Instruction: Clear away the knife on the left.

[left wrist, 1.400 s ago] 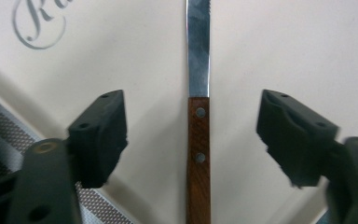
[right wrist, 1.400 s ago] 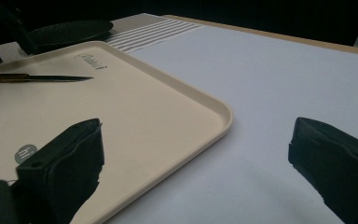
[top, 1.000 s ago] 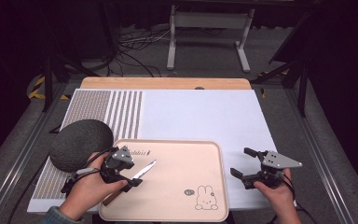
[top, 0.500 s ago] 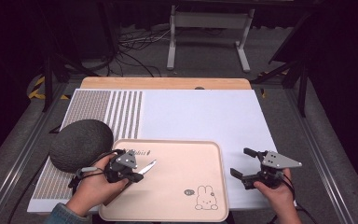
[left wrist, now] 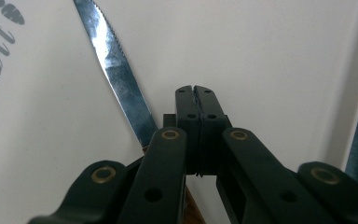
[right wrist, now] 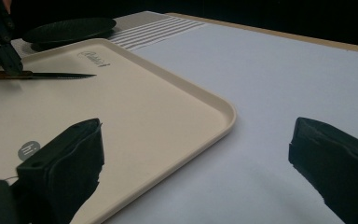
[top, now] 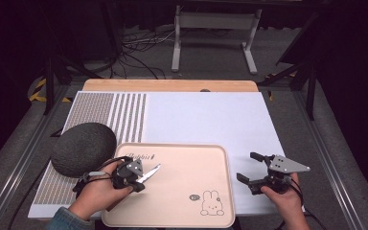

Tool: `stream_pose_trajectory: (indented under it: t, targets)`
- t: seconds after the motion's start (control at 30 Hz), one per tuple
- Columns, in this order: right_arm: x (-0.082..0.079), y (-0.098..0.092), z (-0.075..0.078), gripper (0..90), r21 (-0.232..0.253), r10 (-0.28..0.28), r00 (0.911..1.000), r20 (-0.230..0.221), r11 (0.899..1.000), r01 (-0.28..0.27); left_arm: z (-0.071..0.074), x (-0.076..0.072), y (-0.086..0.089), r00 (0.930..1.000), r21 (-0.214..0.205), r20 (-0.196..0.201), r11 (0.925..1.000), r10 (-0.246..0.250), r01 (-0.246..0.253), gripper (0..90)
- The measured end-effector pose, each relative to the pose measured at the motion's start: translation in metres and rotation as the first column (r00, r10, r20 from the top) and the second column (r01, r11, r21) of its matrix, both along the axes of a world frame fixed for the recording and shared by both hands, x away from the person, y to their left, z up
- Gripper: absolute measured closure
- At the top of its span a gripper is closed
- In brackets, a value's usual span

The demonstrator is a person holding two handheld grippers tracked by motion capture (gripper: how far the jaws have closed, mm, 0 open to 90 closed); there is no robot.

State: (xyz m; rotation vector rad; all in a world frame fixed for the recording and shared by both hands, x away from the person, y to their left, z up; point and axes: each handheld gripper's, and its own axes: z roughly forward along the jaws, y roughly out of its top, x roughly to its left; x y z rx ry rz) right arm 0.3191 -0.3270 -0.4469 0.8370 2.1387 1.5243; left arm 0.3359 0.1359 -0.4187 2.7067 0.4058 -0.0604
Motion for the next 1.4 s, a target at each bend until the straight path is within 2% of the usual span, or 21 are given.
stream_pose_trajectory:
  t: [0.13, 0.3, 0.73, 1.0, 1.4]
  targets:
    - [0.0, 0.0, 0.0, 3.9, -0.001, 0.001, 1.0, -0.001, 1.0, -0.001, -0.003, -0.001, -0.002, 0.9999, 0.035, -0.007, 0.9994, -0.009, 0.009, 90.0]
    - [0.0, 0.0, 0.0, 3.9, -0.002, 0.003, 1.0, -0.001, 1.0, -0.003, -0.004, 0.0, -0.002, 1.0, 0.046, -0.005, 0.9989, -0.004, 0.005, 90.0]
    - [0.0, -0.001, 0.0, 3.9, -0.006, 0.004, 1.0, -0.002, 1.0, -0.004, -0.01, 0.006, 0.0, 1.0, 0.042, 0.001, 0.9991, 0.01, -0.01, 90.0]
    - [0.0, -0.001, -0.001, 4.0, -0.007, 0.005, 1.0, -0.003, 1.0, -0.005, -0.011, 0.007, 0.004, 0.9994, 0.038, 0.003, 0.9987, 0.035, -0.035, 90.0]
    - [0.0, 0.0, -0.001, 3.9, -0.01, 0.007, 1.0, -0.004, 1.0, -0.007, -0.011, 0.013, 0.014, 0.9947, 0.022, 0.005, 0.9945, 0.103, -0.103, 90.0]
